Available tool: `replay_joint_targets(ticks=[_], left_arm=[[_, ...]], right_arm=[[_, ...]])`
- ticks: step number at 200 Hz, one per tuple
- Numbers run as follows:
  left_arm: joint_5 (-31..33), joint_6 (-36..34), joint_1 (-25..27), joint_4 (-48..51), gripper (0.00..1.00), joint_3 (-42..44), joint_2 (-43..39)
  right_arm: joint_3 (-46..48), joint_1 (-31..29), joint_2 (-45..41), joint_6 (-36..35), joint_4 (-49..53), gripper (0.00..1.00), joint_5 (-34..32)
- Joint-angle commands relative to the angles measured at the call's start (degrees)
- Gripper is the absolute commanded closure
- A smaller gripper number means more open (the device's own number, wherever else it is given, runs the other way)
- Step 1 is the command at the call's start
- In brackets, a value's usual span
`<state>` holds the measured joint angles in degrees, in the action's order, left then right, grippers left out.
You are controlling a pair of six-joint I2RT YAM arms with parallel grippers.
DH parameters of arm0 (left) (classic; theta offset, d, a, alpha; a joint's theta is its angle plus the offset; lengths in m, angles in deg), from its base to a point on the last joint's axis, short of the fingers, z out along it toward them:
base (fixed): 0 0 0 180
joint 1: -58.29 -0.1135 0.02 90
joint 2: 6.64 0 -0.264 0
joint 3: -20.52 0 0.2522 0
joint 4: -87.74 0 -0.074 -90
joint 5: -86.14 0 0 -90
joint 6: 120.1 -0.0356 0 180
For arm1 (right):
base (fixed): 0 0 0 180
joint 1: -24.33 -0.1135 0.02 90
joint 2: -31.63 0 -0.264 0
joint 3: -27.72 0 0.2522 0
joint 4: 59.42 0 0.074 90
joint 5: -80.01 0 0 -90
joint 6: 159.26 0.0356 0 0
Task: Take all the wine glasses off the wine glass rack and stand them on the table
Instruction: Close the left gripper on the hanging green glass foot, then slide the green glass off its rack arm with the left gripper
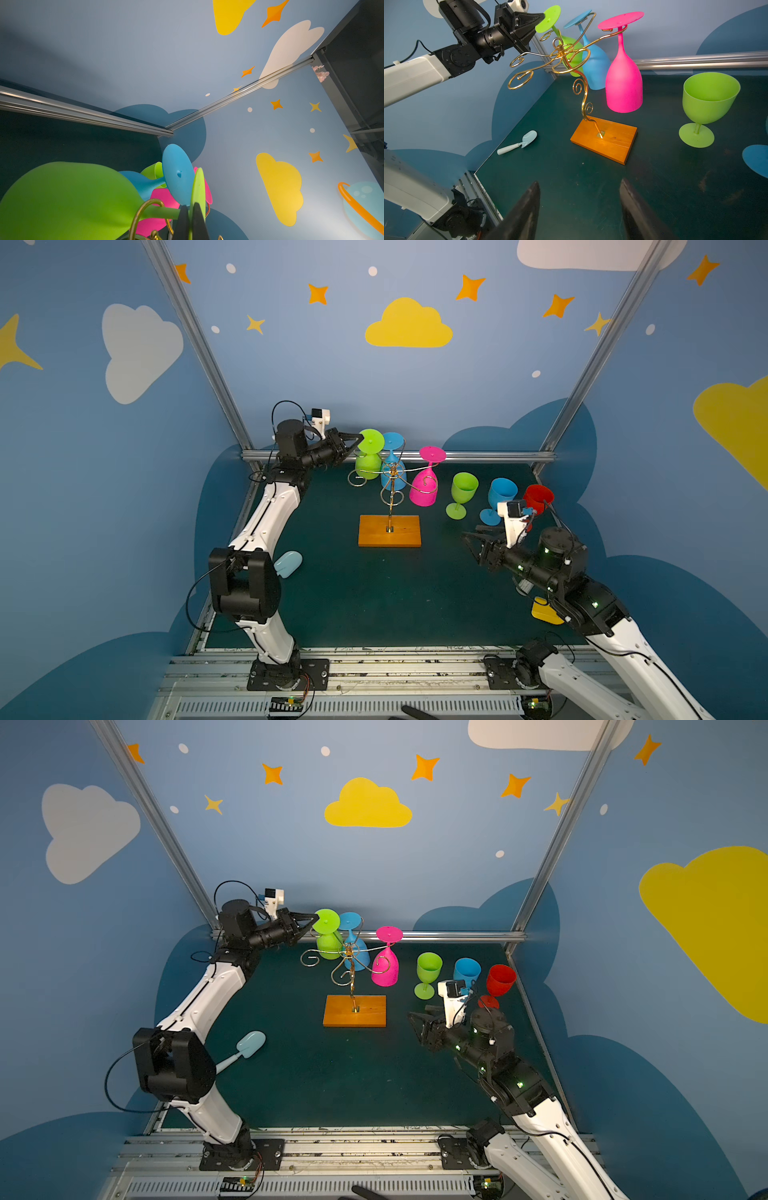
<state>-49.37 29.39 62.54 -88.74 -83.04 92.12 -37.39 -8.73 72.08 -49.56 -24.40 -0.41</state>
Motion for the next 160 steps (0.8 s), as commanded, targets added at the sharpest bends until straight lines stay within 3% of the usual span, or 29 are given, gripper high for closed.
replay_joint_targets(ticks=[1, 79, 160], left_arm=[[-1.7, -1.6, 0.2, -0.6, 0.97, 2.2, -3.6], [-0.7, -3.4, -1.4, 0.2, 0.97, 9.6, -10.9], [1.5, -1.4, -10.3, -1.7, 0.97, 21.4, -23.3]], right_arm=[[0.0, -0.2, -0.6, -0.1, 0.4, 0.39, -0.6], [0.5, -0.2, -1.7, 0.3, 0.7, 0.39, -0.8], [-0.1, -0.2, -1.4, -0.5, 1.4, 0.39, -1.0]])
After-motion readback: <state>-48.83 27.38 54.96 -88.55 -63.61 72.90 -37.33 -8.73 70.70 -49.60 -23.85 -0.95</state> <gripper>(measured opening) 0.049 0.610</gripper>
